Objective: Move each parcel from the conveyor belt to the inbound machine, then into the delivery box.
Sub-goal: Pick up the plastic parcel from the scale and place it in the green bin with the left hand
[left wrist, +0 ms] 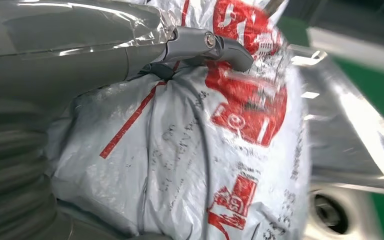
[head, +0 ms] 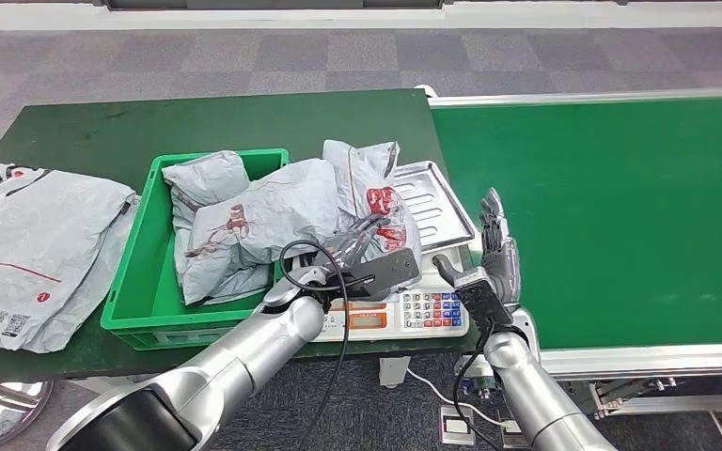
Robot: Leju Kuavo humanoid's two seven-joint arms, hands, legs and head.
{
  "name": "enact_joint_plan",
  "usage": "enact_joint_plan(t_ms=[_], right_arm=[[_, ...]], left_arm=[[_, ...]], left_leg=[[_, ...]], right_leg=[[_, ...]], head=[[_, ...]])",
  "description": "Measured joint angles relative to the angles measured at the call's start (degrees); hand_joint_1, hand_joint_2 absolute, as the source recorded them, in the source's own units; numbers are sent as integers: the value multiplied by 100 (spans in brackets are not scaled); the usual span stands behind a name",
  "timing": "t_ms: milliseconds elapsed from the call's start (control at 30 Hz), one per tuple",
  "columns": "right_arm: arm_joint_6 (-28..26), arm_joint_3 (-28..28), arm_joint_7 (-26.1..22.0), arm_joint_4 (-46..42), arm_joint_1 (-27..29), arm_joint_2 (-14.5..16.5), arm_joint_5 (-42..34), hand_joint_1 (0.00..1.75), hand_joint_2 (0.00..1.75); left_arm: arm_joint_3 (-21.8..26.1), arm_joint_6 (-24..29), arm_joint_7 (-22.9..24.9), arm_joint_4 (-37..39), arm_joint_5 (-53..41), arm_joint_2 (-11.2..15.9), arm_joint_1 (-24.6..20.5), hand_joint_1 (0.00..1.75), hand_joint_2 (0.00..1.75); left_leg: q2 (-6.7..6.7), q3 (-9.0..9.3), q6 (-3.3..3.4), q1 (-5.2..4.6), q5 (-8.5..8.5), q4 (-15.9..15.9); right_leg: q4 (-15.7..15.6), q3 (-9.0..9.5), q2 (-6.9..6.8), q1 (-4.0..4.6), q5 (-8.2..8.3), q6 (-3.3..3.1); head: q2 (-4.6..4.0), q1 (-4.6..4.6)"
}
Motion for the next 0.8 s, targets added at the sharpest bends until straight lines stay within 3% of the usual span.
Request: enact_joint_plan(t_ms=[67, 167, 200, 300, 400, 533, 733, 800], right_arm=[[14, 32, 1, 32, -26, 0, -18, 0, 175], [32, 48, 1, 76, -58, 0, -24, 0, 175], [37, 49, 1, 93, -68, 0, -26, 0, 175], [43, 62, 1, 129, -85, 0, -27, 0, 175], [67, 85, 1, 138, -89, -2, -39, 0, 175], [105, 124, 1, 159, -153, -7, -54, 0, 175], [113, 148, 1, 191, -214, -7, -106, 0, 175], [116, 173, 1, 209, -248, -7, -125, 0, 175]], left_arm=[[-74, -49, 168, 70, -16, 1, -70, 9, 175], [-131, -79, 225, 150, 34, 37, -139, 140, 175], [-136, -53, 187, 167, 83, 69, -155, 175, 175], [-104, 317, -338, 182, 339, 197, -170, 175, 175], [80, 878, -1307, 164, 692, 341, -168, 175, 175], [400, 1183, -2395, 40, 1036, 424, -140, 175, 175], [684, 1261, -2880, -122, 1208, 457, -93, 175, 175], [792, 1368, -3328, -222, 1351, 463, -29, 175, 175]], left_leg=[[2, 2, 0, 0, 0, 0], [2, 4, -1, 0, 1, 0], [2, 5, -1, 0, 1, 0], [5, 7, -3, 0, 3, 0], [2, 7, -3, 2, 7, 0], [-11, 4, -2, 3, 10, 0], [-11, 0, 1, 0, 6, 0], [-10, 0, 1, -1, 6, 0]], right_leg=[[0, 1, 0, 0, 0, 0], [1, 5, 0, 0, 1, 0], [1, 5, 0, 0, 1, 0], [4, 4, 1, 0, 2, -2], [7, 1, 1, 2, 3, -4], [8, 3, -4, 3, 2, -4], [5, 2, -3, -1, 0, -2], [5, 1, -2, -2, 0, -2]], head=[[0, 0], [0, 0], [0, 0], [0, 0], [0, 0], [0, 0], [0, 0], [0, 0]])
